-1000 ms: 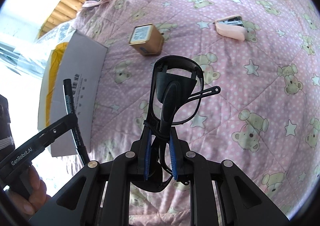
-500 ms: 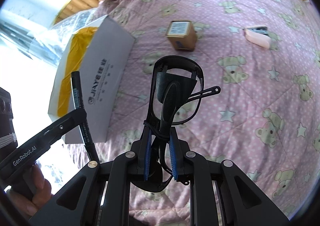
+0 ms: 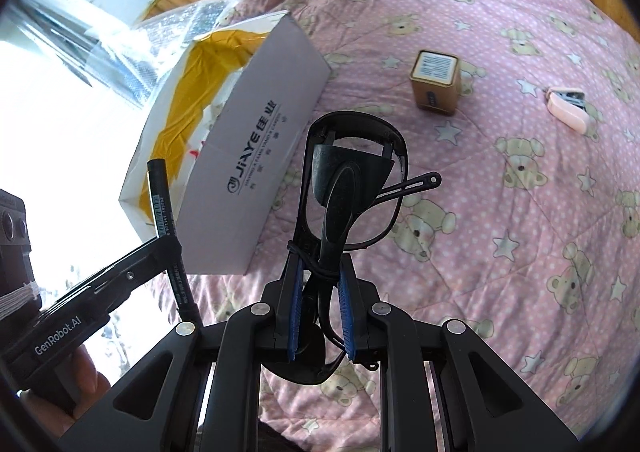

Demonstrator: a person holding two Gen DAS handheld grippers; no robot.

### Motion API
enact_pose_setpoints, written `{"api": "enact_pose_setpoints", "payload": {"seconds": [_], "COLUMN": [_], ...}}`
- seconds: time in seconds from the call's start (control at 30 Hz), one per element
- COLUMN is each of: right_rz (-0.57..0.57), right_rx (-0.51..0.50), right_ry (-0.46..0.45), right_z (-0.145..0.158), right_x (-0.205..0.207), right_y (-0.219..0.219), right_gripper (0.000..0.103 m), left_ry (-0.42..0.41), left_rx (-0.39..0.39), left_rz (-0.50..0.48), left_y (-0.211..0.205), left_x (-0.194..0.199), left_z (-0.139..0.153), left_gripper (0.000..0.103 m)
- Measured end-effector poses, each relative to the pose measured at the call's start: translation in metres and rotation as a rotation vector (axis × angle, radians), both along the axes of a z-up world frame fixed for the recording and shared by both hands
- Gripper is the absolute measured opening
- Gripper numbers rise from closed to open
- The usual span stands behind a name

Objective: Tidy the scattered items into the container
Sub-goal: 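Carry the black marker and black glasses over the box with both tools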

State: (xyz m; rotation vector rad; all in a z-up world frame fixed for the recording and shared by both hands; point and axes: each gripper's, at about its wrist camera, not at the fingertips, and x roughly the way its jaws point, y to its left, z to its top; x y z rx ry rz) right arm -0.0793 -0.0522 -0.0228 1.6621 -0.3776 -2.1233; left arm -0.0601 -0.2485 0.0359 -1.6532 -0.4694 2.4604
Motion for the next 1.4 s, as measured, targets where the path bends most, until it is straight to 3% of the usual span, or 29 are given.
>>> {"api": "enact_pose_setpoints", "payload": {"seconds": [0.77, 1.4], "right_rz": [0.147, 0.258], "right_rx": [0.008, 0.046], "right_ry": [0.032, 0.067], "right_z": [0.019, 0.038], "right_x": [-0.024, -0.059], "right_y": [-0.053, -0.095], "right_gripper": [0.018, 0.018], "left_ry": [0.016, 0.002], "left_rx": [0.097, 0.104], "left_rz": [0.171, 0.228], "left_y": [-0.053, -0.075], "left_x": [-0.005, -0.024], "left_z": [0.01, 0.01], "left_gripper": [0.014, 0.014]}}
